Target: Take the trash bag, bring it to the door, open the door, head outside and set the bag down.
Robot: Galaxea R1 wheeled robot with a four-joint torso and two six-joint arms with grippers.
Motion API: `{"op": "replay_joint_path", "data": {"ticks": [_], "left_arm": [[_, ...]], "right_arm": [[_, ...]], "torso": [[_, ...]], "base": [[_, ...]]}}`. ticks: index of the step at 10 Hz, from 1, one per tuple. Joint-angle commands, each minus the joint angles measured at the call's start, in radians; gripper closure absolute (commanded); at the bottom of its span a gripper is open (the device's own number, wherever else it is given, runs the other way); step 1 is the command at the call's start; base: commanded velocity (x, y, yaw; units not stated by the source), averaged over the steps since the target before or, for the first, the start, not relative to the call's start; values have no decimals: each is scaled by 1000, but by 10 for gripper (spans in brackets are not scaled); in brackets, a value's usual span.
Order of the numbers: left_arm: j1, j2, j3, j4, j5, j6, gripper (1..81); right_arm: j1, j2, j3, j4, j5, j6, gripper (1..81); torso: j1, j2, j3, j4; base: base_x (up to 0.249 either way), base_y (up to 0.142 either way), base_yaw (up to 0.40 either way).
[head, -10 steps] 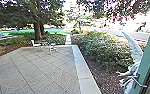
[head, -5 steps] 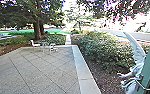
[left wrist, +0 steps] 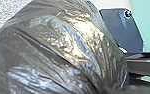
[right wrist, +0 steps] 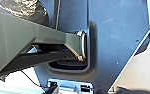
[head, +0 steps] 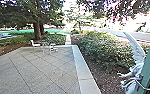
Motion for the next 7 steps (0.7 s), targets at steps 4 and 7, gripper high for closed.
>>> {"op": "replay_joint_path", "data": {"ticks": [4, 7], "left_arm": [[-59, -23, 4, -10, 50, -5, 811], [-83, -28, 4, -77, 50, -5, 811]], "right_arm": [[45, -63, 125, -8, -59, -8, 10], [46, -60, 125, -11, -59, -8, 10]], "torso": [[0, 0, 0, 134], [0, 0, 0, 233]], "base": [[0, 0, 0], [0, 0, 0]]}}
